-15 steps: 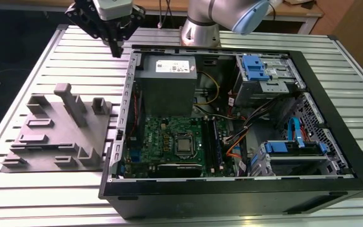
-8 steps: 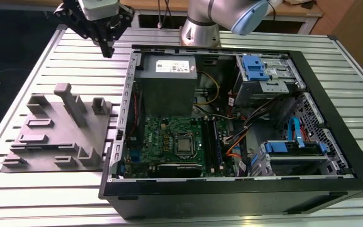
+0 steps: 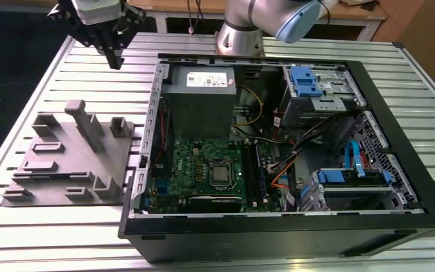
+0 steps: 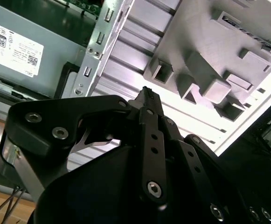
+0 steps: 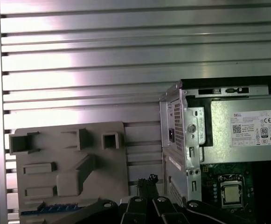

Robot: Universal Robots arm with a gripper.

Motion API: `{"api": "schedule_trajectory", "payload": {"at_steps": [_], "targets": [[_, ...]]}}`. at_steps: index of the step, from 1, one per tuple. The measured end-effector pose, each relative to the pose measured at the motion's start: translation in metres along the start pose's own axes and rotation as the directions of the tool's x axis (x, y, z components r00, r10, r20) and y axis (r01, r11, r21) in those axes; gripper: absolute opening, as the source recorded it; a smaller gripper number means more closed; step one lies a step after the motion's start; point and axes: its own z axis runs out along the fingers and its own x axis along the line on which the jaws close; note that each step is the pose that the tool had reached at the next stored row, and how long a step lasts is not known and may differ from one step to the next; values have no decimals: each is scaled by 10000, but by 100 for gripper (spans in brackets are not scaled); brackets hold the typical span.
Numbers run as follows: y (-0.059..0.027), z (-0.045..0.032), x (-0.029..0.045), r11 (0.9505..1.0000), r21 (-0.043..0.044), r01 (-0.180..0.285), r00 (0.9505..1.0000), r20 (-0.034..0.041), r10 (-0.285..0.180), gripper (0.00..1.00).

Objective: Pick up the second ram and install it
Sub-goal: 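Reach for the second ram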

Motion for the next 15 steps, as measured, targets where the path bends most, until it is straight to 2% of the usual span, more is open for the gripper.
{"api": "schedule_trajectory", "payload": {"at_steps": [15], "targets": [[-33,6,430,10000,0,-1,10000,0,1,7]]}}
